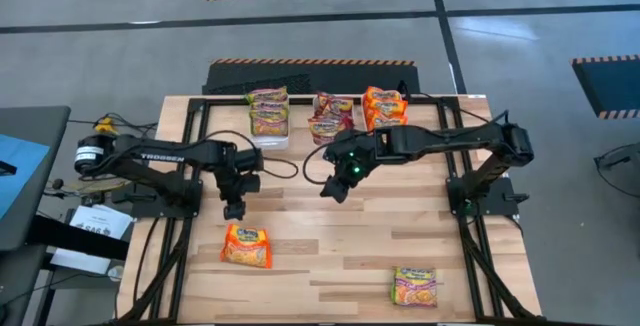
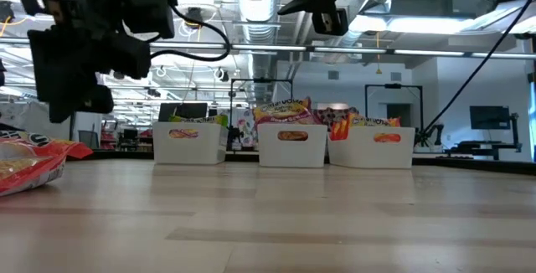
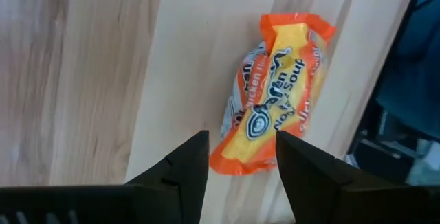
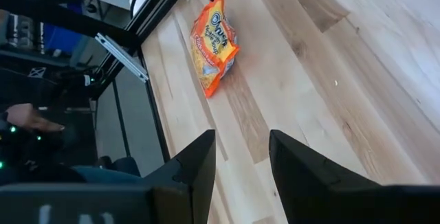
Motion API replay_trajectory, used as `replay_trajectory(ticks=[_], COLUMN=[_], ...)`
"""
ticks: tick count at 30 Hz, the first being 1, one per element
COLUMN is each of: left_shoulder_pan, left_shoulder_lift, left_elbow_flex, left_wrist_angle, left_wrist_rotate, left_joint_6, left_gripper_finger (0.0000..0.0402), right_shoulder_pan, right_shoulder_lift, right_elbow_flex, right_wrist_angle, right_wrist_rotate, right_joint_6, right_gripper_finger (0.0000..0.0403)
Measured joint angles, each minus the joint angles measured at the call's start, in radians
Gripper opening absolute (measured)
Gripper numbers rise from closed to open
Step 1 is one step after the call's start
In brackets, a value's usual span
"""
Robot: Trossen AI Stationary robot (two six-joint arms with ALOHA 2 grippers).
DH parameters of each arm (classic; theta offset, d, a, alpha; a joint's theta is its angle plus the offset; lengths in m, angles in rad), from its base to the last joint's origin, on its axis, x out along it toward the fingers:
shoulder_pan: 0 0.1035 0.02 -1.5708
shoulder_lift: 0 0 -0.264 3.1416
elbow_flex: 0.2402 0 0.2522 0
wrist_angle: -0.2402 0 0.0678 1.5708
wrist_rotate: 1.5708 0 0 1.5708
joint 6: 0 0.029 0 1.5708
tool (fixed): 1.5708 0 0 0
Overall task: Sort Maruchan noodles
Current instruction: Put the orange noodle pack into the right white bin
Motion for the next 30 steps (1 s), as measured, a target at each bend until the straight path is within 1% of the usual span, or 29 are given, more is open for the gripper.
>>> replay_trajectory(ticks=[4, 7, 13, 15, 17, 20, 25, 30], left_shoulder_pan=[-0.061, -0.119, -0.202, -0.209, -0.213, -0.217, -0.217, -0.217], left_shoulder_lift=[0.0, 0.0, 0.0, 0.0, 0.0, 0.0, 0.0, 0.026], left_elbow_flex=[-0.016, -0.027, -0.03, -0.03, -0.03, -0.03, -0.03, -0.029], left_wrist_angle=[0.03, 0.07, 0.111, 0.123, 0.13, 0.135, 0.146, 0.165], left_wrist_rotate=[-0.04, -0.115, -0.222, -0.211, -0.174, -0.167, -0.166, -0.12], left_joint_6=[0.003, 0.01, -0.018, -0.028, -0.034, -0.055, -0.04, -0.023], left_gripper_finger=[0.0154, 0.0154, 0.0154, 0.0154, 0.0154, 0.0154, 0.0154, 0.0154], right_shoulder_pan=[0.012, 0.012, 0.012, 0.011, 0.011, 0.011, 0.011, 0.012], right_shoulder_lift=[0.0, 0.0, 0.0, 0.0, 0.0, 0.0, 0.0, 0.0], right_elbow_flex=[0.0, 0.0, 0.0, 0.0, 0.0, 0.0, 0.0, 0.0], right_wrist_angle=[0.0, 0.0, 0.0, 0.0, 0.0, 0.0, 0.0, 0.0], right_wrist_rotate=[0.012, 0.014, 0.033, 0.034, 0.034, 0.035, 0.035, 0.035], right_joint_6=[0.006, 0.008, 0.024, 0.024, 0.024, 0.024, 0.024, 0.024], right_gripper_finger=[0.0163, 0.0163, 0.0163, 0.0163, 0.0163, 0.0163, 0.0163, 0.0163])
